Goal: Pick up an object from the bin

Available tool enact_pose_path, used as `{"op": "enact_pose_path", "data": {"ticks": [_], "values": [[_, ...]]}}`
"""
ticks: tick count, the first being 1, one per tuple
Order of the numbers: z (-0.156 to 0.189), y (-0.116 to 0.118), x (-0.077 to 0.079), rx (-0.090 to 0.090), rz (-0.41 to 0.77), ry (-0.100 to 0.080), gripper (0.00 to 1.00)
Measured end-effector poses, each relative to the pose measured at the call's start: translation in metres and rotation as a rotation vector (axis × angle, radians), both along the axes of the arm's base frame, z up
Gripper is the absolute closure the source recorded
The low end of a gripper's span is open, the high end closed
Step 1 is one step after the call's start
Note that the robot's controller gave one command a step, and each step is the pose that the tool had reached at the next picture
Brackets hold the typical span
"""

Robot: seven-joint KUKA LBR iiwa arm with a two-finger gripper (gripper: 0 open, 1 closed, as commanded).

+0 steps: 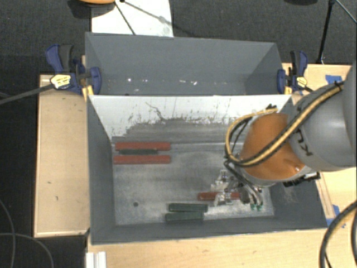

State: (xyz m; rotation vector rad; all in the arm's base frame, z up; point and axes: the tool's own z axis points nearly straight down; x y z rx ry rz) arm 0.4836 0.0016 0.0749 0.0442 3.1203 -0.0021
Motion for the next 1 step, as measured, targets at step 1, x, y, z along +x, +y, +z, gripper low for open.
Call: {"op": "enact_pose_path", "data": {"ticks": [1], "values": [[0.0, 0.0, 0.0, 0.0, 0.0, 0.0, 1.0]]}}
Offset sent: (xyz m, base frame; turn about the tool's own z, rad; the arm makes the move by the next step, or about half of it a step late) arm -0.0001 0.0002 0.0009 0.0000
